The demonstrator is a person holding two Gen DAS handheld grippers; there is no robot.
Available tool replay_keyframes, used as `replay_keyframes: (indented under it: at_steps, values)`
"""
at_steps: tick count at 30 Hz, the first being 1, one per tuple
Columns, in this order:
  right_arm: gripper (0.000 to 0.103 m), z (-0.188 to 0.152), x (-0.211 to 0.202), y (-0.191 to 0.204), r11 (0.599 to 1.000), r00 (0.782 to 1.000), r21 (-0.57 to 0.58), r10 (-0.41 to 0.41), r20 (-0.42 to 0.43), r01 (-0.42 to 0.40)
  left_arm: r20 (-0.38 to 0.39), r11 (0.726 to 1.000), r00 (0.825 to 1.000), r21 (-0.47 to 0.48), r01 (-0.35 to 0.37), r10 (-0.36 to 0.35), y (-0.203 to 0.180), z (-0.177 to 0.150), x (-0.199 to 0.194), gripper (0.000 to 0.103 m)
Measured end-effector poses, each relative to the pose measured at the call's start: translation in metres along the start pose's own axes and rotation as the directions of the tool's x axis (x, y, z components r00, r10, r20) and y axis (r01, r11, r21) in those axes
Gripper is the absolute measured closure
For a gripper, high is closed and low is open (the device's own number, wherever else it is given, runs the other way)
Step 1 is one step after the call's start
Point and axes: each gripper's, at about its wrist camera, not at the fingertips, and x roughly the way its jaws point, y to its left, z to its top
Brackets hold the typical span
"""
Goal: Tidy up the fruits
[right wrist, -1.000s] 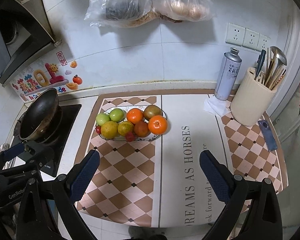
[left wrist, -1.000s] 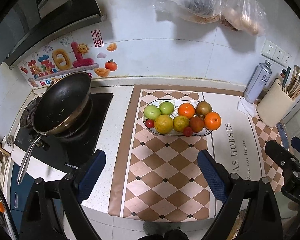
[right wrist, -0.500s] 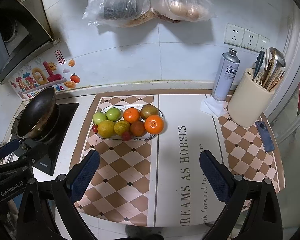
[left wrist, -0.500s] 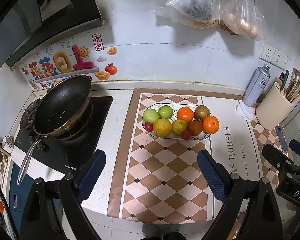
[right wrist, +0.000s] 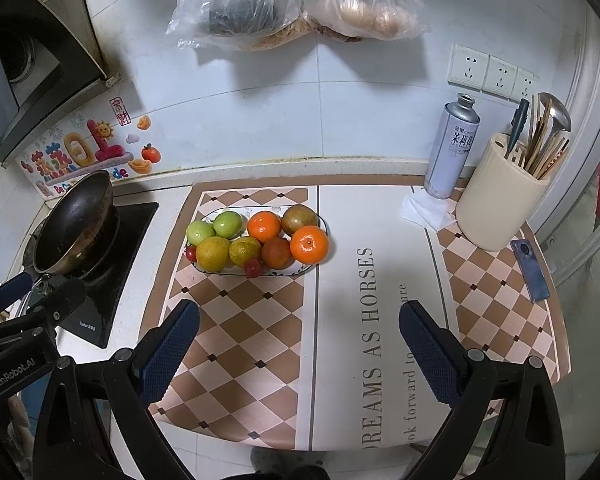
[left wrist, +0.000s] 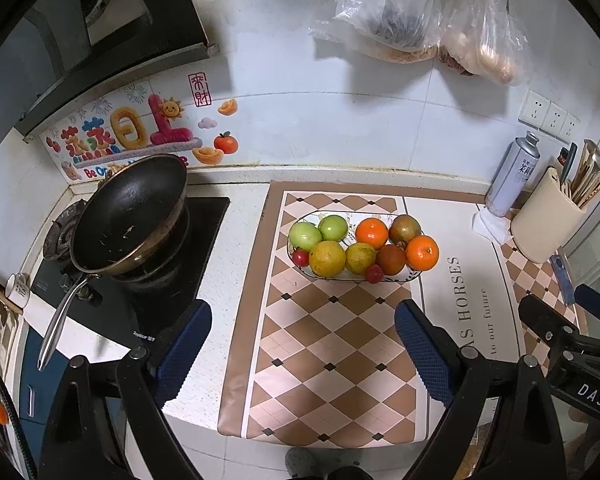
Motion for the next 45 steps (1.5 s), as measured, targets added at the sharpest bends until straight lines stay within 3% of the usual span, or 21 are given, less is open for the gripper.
replay_keyframes:
  at_steps: [34,36,45]
  values:
    - [0.001,-0.003,-0.013,0.008,1.0,1.0,-0.018,-0.009,0.012,0.009,0.036,1.0,0.999,-0.001,-0.01,0.01,0.005,-0.007,-0.013,0.009]
    - [0.001,-0.002,-0.014,0.008,1.0,1.0,-0.018,-0.01,0.014,0.01,0.036,1.0,0.999,-0.005,-0.006,0.006,0.005,-0.008,-0.013,0.001]
    - [0.001,-0.002,-0.016,0.006,1.0,1.0,-0.018,-0.008,0.01,0.008,0.034,1.0,0.999,-0.014,-0.006,0.007,0.006,-0.01,-0.015,0.0]
